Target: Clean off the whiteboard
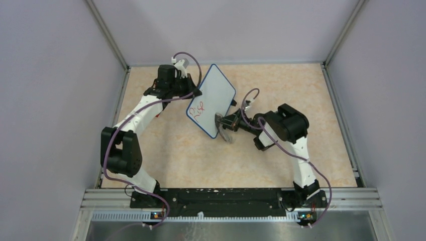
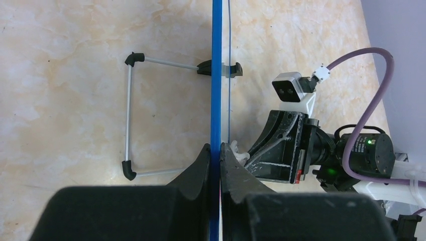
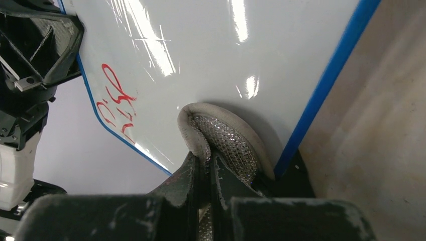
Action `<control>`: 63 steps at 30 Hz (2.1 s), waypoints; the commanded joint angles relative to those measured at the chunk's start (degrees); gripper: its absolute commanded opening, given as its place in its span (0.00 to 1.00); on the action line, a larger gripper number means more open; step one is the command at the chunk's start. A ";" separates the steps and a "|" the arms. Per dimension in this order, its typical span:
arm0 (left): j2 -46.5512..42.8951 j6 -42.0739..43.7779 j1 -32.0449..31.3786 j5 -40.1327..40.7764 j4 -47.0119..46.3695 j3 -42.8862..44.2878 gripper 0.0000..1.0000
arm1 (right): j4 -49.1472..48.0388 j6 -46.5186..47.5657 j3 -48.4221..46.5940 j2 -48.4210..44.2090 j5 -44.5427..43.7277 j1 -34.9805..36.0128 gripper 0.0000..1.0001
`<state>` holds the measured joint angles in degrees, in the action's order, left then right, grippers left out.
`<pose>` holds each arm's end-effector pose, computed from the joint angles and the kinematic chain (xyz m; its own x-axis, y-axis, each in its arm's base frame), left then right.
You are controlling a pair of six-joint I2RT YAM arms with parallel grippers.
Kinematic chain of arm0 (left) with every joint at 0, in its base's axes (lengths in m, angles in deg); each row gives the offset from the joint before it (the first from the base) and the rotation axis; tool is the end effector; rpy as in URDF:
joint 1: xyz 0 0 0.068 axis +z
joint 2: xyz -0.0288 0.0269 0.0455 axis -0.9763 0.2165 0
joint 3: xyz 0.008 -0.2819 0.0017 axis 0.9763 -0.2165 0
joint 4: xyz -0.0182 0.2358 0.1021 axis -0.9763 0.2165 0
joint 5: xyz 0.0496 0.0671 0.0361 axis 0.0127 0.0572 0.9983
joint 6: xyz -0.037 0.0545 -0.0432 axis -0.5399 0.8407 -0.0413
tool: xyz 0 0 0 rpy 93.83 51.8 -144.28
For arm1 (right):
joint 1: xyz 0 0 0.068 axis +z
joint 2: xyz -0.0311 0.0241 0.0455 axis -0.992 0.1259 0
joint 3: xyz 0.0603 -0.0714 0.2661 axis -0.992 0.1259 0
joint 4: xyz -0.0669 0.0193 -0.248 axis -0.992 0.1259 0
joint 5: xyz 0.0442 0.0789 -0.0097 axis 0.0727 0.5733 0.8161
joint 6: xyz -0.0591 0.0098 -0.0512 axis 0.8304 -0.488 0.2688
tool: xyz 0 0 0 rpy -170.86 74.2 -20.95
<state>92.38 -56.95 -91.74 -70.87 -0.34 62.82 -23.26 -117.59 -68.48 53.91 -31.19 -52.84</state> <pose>0.3746 -0.1253 0.2912 -0.6948 -0.1597 -0.7012 0.3483 0.7783 -0.5224 0.3313 0.2310 0.0899 -0.8630 0.4838 -0.1455 -0.1455 0.0378 0.9886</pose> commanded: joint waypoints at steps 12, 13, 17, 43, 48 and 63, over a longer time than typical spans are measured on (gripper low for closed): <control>-1.08 -1.39 -1.04 -1.16 1.35 -0.27 0.00 | 2.77 9.38 -6.93 -6.07 2.52 7.45 0.00; -1.06 -1.40 -0.97 -1.20 1.28 -0.26 0.00 | -0.05 6.69 -6.52 -3.95 2.55 6.12 0.00; -1.06 -1.49 -0.97 -1.40 1.27 -0.25 0.00 | -6.80 -0.69 -4.43 3.18 1.45 2.15 0.00; -1.06 -1.49 -0.97 -1.26 1.38 -0.24 0.00 | 9.55 13.79 -2.67 -12.63 1.15 4.47 0.00; -0.89 -1.57 -0.97 -1.05 1.36 -0.19 0.00 | 17.21 16.23 -5.85 -18.54 2.38 -2.40 0.00; -0.72 -2.93 -0.97 1.48 2.57 0.09 0.00 | 49.27 19.88 -32.67 -13.65 -12.00 -2.49 0.00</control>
<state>91.87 -58.61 -91.80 -69.45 0.93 62.82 19.93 -97.85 -94.79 37.06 -40.37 -55.87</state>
